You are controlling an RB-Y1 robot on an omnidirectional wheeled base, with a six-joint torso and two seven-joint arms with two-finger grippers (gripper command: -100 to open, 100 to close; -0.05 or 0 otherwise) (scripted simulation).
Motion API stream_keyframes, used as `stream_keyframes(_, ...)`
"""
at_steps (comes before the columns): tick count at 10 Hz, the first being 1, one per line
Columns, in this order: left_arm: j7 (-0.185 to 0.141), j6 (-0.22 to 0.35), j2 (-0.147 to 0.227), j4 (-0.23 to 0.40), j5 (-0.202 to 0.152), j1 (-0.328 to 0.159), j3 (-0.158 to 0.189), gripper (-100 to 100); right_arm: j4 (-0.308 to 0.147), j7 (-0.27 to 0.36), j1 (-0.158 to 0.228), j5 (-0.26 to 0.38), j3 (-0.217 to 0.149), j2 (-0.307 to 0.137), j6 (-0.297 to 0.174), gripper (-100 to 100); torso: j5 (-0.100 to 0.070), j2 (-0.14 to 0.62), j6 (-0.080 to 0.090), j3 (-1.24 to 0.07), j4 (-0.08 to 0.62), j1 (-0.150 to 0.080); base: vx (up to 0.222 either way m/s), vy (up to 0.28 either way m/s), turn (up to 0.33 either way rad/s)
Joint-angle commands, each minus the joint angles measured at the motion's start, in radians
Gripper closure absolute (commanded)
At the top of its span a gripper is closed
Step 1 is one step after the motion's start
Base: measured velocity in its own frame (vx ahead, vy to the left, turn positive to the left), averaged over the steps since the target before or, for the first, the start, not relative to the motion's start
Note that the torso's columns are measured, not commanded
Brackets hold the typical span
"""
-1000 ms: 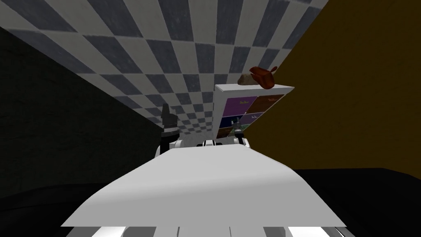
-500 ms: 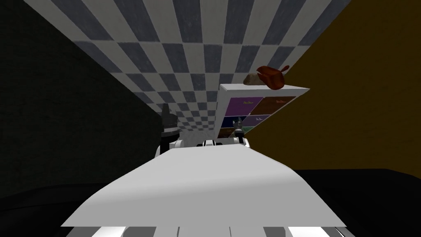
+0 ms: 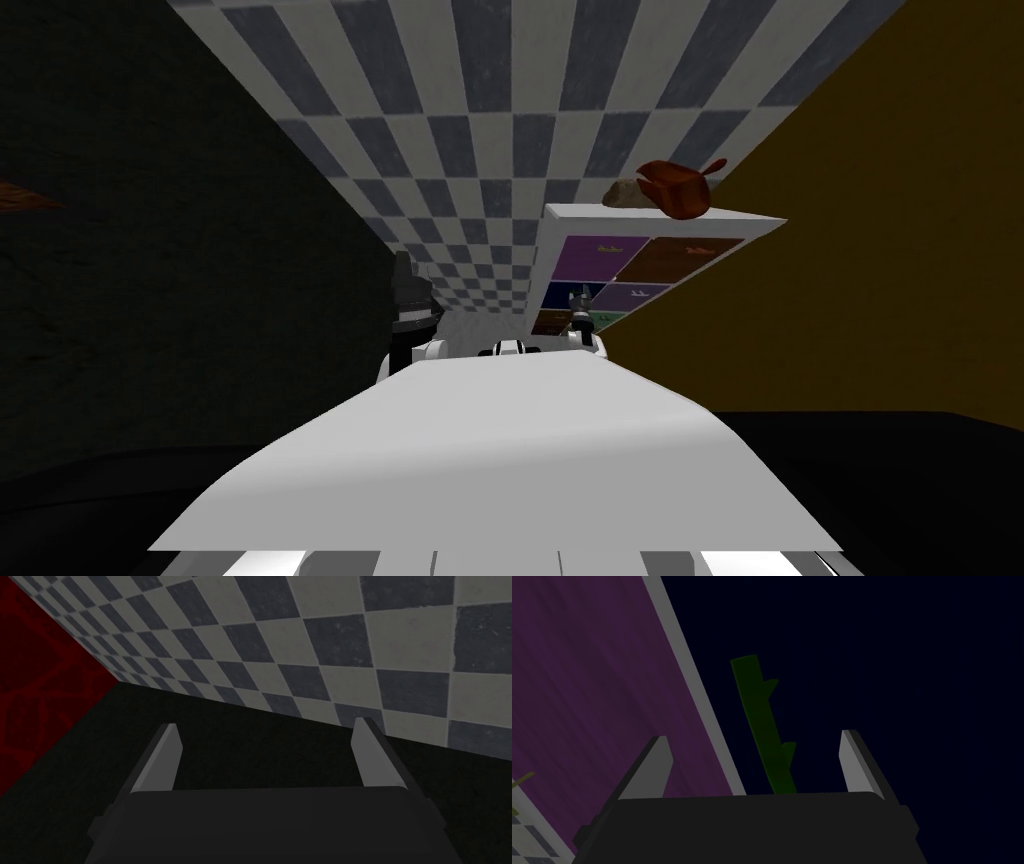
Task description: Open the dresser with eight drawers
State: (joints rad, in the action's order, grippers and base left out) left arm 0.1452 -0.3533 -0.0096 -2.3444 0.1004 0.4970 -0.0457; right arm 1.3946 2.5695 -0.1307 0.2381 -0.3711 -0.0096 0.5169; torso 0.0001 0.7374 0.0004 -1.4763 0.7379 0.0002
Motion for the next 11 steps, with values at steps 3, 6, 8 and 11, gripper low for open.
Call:
stream_keyframes(3, 0.000, 0.000, 0.000, 0.000, 0.000, 0.000, 0.000, 0, 0.009, 0.074, 0.002, -0.068, -0.001, 0.005, -0.039, -100, -0.001, 0.001, -0.001, 0.001, 0.000, -0.001, -0.056, -0.024, 0.186)
stream_keyframes(6, 0.000, 0.000, 0.000, 0.000, 0.000, 0.001, 0.000, 0, 0.009, -0.011, -0.013, 0.026, 0.004, -0.002, 0.027, 100, 0.005, 0.000, 0.001, -0.001, 0.004, 0.004, 0.085, 0.048, -0.305)
stream_keyframes(8, 0.000, 0.000, 0.000, 0.000, 0.000, 0.000, 0.000, 0, 0.009, -0.042, -0.013, 0.050, 0.004, -0.002, 0.027, 100, 0.005, 0.005, 0.001, 0.003, 0.007, -0.001, 0.071, 0.040, -0.135)
stream_keyframes(11, 0.000, 0.000, 0.000, 0.000, 0.000, 0.000, 0.000, 0, 0.009, -0.112, -0.022, 0.117, 0.006, -0.006, 0.063, 100, 0.006, 0.005, 0.005, 0.002, 0.008, -0.002, 0.066, 0.023, -0.167)
